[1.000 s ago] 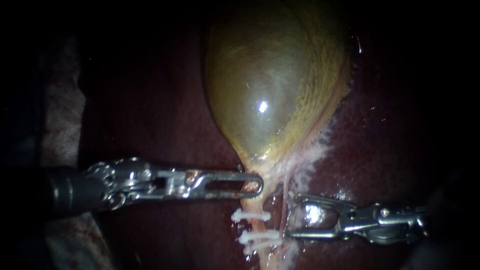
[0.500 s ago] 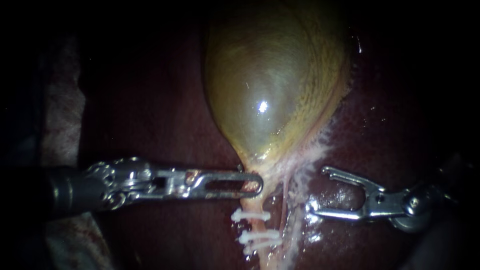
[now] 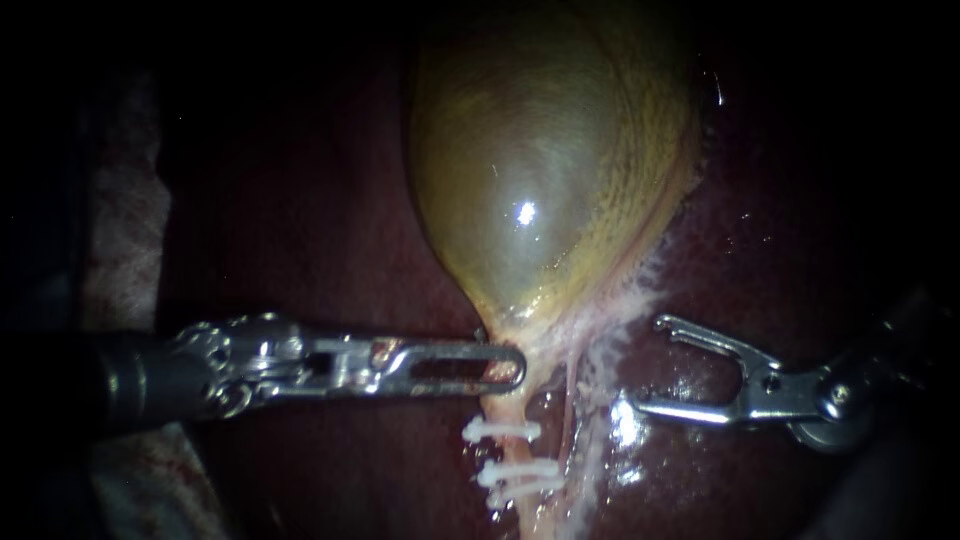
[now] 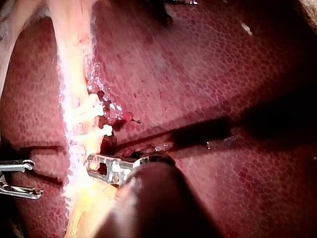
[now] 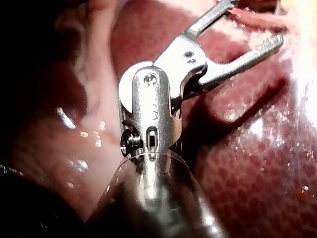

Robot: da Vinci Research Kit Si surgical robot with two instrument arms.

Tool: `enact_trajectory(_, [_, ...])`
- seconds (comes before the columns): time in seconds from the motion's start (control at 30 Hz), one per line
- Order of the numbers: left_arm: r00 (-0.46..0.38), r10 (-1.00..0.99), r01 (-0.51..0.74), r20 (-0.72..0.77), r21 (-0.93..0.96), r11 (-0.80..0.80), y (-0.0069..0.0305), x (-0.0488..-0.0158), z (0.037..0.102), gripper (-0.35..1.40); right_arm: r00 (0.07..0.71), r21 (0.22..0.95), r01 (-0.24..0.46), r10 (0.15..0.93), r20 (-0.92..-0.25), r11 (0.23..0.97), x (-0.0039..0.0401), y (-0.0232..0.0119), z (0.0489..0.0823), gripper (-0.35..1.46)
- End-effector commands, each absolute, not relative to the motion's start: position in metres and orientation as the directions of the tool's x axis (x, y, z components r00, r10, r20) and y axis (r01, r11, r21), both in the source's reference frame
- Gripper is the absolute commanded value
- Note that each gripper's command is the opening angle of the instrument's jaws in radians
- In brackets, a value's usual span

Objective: Going back third clip left tube

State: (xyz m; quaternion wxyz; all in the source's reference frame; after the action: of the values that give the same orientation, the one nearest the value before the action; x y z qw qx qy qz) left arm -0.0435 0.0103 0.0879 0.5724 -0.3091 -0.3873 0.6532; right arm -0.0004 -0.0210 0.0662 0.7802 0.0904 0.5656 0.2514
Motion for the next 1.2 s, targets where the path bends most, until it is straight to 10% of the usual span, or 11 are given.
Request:
enact_trajectory(0.03, [-0.154, 0.987, -0.508, 0.039, -0.860, -0.045, 0.0104, -0.0435, 0.0882, -0.35, 0.234, 0.426, -0.291, 0.495, -0.837, 0.857, -0.0003, -0.0211, 0.0662, 0.60])
enact_trajectory(1.2, [-0.138, 0.990, -0.514, 0.034, -0.857, -0.042, 0.0107, -0.0487, 0.0913, -0.35, 0.233, 0.423, -0.295, 0.493, -0.838, 0.857, 0.0005, -0.0213, 0.0674, 0.60])
